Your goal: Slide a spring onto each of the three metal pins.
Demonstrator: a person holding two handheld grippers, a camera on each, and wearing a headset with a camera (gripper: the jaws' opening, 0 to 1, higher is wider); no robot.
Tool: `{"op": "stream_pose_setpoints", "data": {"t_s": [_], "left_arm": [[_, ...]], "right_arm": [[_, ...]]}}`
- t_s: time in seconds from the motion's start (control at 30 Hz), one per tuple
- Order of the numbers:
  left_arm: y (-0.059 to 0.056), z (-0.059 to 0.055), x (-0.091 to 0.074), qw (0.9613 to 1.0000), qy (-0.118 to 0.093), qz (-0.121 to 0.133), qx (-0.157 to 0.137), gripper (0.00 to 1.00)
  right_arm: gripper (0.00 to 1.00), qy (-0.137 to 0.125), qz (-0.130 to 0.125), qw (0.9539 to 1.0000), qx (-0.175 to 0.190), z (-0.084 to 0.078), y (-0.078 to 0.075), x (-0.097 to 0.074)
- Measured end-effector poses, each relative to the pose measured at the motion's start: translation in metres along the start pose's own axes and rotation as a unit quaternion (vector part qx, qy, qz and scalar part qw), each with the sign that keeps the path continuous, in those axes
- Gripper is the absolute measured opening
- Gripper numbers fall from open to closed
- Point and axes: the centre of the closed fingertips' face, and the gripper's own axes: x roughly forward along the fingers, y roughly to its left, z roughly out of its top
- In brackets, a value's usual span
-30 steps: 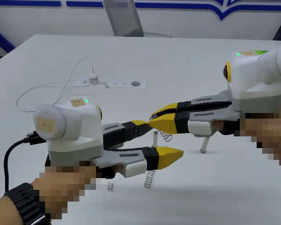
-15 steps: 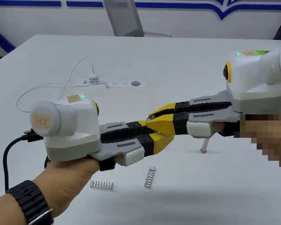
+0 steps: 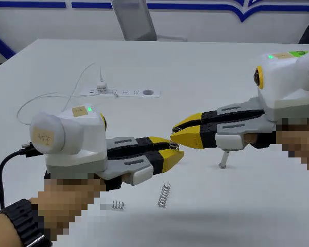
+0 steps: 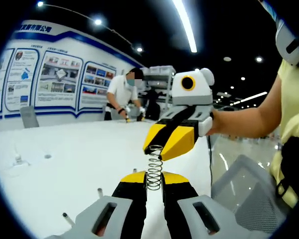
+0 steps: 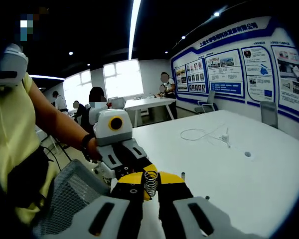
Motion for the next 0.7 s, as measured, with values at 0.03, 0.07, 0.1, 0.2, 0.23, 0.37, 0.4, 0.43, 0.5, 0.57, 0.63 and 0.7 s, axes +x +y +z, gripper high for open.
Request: {"op": "stream_pose_setpoints", "data": {"t_s": [0.03,0.07,0.1,0.2,0.23,0.37,0.4,0.43,0.5,0.57,0.63,0.7], "left_arm": [[0.0,0.0,0.0,1.0,0.0,0.001,0.0,0.12],[0.0,0.0,0.0,1.0,-0.001,0.001,0.0,0.12],[0.0,0.0,0.0,1.0,-0.001,0.001,0.002,0.12],[0.0,-0.002,0.001,1.0,0.001,0.003,0.007,0.14],[0.0,-0.003,0.001,0.9999,0.003,0.004,0.009,0.16],[-0.002,-0.008,-0.001,0.9997,0.013,0.006,0.02,0.24],[-0.002,-0.009,-0.002,0.9996,0.016,0.007,0.022,0.27],[-0.002,-0.01,-0.002,0.9995,0.017,0.008,0.024,0.3],[-0.001,-0.014,-0.005,0.9992,0.022,0.01,0.031,0.35],[-0.001,-0.018,-0.007,0.9989,0.028,0.012,0.035,0.39],[0.0,-0.023,-0.011,0.9984,0.036,0.015,0.041,0.44],[0.001,-0.029,-0.016,0.9978,0.044,0.016,0.047,0.47]], "right_arm": [[0.11,0.0,0.0,1.0,0.0,0.0,0.0,0.0],[0.11,0.0,0.0,1.0,0.0,0.0,0.0,0.0],[0.11,0.001,-0.001,1.0,-0.001,0.0,0.0,0.001],[0.11,0.006,0.0,1.0,-0.004,0.0,0.002,0.002],[0.11,0.006,-0.001,1.0,-0.004,0.0,0.002,0.002],[0.11,0.009,-0.005,0.9999,-0.007,0.0,0.0,0.001],[0.11,0.01,-0.007,0.9999,-0.007,0.0,-0.001,0.0],[0.11,0.011,-0.008,0.9999,-0.007,-0.001,-0.002,-0.001],[0.11,0.012,-0.012,0.9998,-0.009,-0.001,-0.004,-0.003],[0.11,0.014,-0.016,0.9997,-0.01,-0.002,-0.006,-0.005],[0.11,0.016,-0.022,0.9996,-0.012,-0.002,-0.009,-0.009],[0.11,0.015,-0.029,0.9994,-0.011,-0.002,-0.014,-0.014]]}}
